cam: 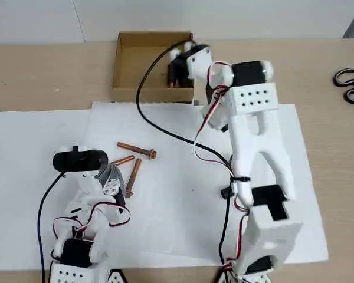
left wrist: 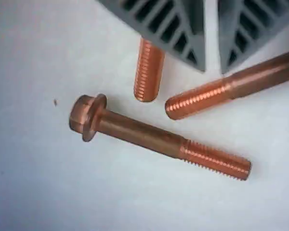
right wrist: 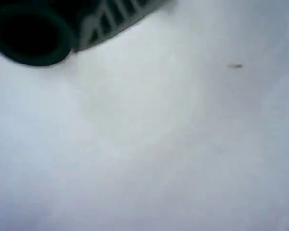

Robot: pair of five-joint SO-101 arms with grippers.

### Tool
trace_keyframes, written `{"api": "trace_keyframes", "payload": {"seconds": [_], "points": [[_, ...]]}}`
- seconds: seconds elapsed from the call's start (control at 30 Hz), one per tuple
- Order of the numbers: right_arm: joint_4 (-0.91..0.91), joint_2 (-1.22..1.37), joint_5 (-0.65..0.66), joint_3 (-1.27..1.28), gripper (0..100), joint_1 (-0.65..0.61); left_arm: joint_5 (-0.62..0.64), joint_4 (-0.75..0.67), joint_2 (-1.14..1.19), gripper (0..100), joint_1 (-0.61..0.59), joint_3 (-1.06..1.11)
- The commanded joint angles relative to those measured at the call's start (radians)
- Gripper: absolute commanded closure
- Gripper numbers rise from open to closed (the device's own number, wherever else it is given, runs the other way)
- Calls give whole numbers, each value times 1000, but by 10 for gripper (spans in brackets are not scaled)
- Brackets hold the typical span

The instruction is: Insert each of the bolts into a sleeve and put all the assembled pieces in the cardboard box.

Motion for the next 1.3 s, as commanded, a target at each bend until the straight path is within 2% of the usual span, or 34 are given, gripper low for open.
{"api": "trace_keyframes", "payload": {"seconds": [0.0,0.17,0.5,0.83,1.03,1.27], "points": [[18,-130,-121,17,995,12,6,-2,-11,994,-11,-5],[16,-263,-308,149,995,27,54,-2,-9,994,-54,-5],[7,-780,-331,528,995,35,60,-3,-9,993,-21,-5],[-189,-1236,-578,1008,995,186,60,3,-9,994,-29,-35],[-236,-1512,-588,1255,995,249,60,58,-8,994,-29,-196],[-291,-1851,-585,1508,995,300,58,187,-6,994,-26,-390]]}}
